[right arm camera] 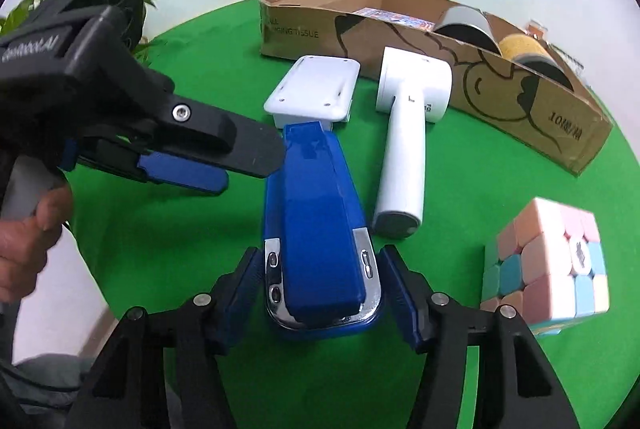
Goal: Organize rigid objects
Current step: 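Carry the blue stapler toward the box past the hair dryer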
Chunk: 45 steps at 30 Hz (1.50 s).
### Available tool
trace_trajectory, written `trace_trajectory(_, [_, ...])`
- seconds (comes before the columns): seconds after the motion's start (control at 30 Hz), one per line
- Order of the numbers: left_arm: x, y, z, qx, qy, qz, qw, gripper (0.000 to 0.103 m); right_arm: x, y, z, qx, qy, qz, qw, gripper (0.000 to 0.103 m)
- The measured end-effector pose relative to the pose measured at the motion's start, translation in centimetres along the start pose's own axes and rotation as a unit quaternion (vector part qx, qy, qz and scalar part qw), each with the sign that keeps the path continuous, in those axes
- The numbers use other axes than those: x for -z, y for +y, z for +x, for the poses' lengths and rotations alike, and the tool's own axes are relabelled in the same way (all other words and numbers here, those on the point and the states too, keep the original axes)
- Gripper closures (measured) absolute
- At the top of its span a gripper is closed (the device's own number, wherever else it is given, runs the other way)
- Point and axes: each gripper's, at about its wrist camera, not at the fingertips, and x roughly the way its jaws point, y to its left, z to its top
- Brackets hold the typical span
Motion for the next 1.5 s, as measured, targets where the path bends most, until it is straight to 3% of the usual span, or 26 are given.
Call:
trace_trajectory(0.17, [0.1,-0.1,0.1,0.003,0.006,-0.003,1.0000,0.025,-0.5,-0.5,-0.1,-0.046,0.001,0.066,0.997,0.048])
trace_trajectory(0.3, [0.1,-0.7,0.3,-0.016,0.009,0.003,0.9998,0.025,-1.2,-0.7,0.2,-0.069,0.009,0.100,0.993,0.048])
trace_trajectory(0.5, [-0.1,-1.7,0.8,-0.038,0.016,0.013,0.9990,0.025,-0.8,1.6,0.3,-0.020,-0.002,0.035,0.999,0.047])
trace_trajectory(0.7, [0.0,-1.8,0.7,-0.035,0.017,0.007,0.9992,0.025,0.1,3.6,0.5,0.024,-0.021,-0.017,0.999,0.045])
trace_trajectory(0.8, [-0.2,-1.8,0.8,-0.036,0.016,0.012,0.9992,0.025,0.0,3.7,0.5,0.026,-0.021,-0.006,0.999,0.046])
trace_trajectory(0.87, [-0.2,-1.9,0.9,-0.041,0.013,0.017,0.9989,0.026,0.1,3.4,0.4,0.017,-0.020,0.008,1.000,0.047])
trace_trajectory(1.0, [-0.4,-1.9,1.2,-0.027,0.011,0.011,0.9995,0.026,-0.8,1.2,0.1,-0.058,-0.008,0.099,0.993,0.047])
trace_trajectory(1.03, [-0.4,-1.9,1.4,-0.021,0.013,0.011,0.9996,0.032,-0.9,0.8,0.2,-0.069,-0.004,0.110,0.991,0.047])
trace_trajectory(1.1, [-0.5,-2.0,1.5,-0.008,0.019,0.011,0.9997,0.034,-1.1,0.1,0.3,-0.098,0.007,0.143,0.985,0.047])
trace_trajectory(1.3, [-0.2,-2.6,0.9,-0.019,0.016,0.026,0.9994,0.035,-1.4,0.6,0.2,-0.108,0.011,0.151,0.983,0.047])
trace_trajectory(1.5, [-1.4,-4.6,-1.9,-0.009,-0.020,0.051,0.9985,0.036,-3.0,1.0,-2.4,-0.101,-0.040,0.138,0.984,0.047])
